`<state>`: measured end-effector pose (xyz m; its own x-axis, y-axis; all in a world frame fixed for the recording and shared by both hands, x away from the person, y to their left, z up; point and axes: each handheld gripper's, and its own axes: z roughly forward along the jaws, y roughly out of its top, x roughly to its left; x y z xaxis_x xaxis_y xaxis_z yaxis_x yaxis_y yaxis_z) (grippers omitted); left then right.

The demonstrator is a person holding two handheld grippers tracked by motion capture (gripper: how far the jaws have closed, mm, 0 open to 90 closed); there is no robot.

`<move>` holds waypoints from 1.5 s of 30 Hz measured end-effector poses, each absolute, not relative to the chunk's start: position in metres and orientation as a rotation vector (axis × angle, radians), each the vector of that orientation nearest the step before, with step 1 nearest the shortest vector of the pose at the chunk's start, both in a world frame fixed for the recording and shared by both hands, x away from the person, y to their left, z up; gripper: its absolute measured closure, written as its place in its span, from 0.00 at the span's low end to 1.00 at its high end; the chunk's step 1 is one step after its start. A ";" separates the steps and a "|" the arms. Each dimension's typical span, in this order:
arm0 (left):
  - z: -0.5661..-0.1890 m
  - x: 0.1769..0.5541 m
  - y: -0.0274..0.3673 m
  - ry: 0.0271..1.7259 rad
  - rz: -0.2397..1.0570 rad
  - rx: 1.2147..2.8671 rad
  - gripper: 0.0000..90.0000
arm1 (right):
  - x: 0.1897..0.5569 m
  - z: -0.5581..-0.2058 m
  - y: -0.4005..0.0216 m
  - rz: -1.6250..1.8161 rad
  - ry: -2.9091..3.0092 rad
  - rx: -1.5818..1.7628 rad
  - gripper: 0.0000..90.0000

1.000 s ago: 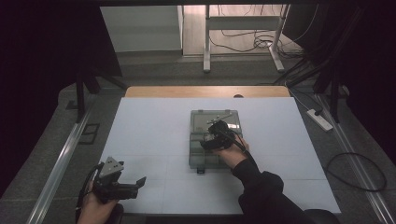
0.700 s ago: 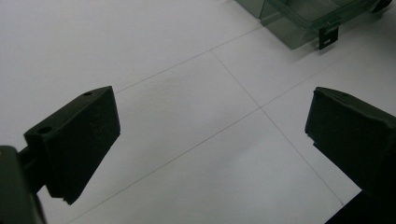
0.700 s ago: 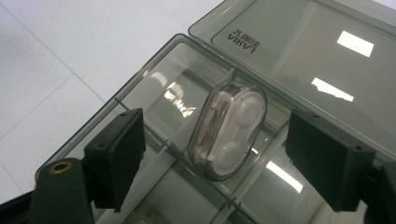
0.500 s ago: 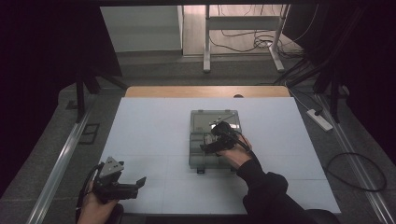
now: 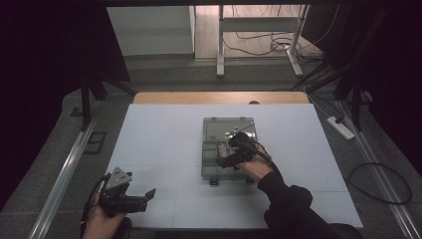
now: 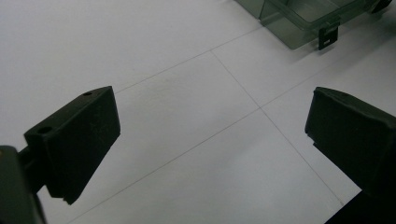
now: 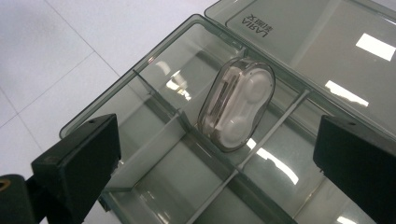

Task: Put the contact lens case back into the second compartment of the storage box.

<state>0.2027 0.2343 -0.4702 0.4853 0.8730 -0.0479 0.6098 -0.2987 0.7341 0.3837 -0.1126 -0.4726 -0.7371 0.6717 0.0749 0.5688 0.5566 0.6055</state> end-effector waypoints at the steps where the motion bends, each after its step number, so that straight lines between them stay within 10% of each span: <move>1: -0.470 0.203 0.234 1.220 0.476 2.025 0.04 | 0.384 -0.473 -0.113 0.930 2.623 1.054 0.01; 45: -0.470 0.202 0.235 1.217 0.476 2.022 0.03 | 0.348 -0.465 -0.144 0.987 2.638 0.899 0.00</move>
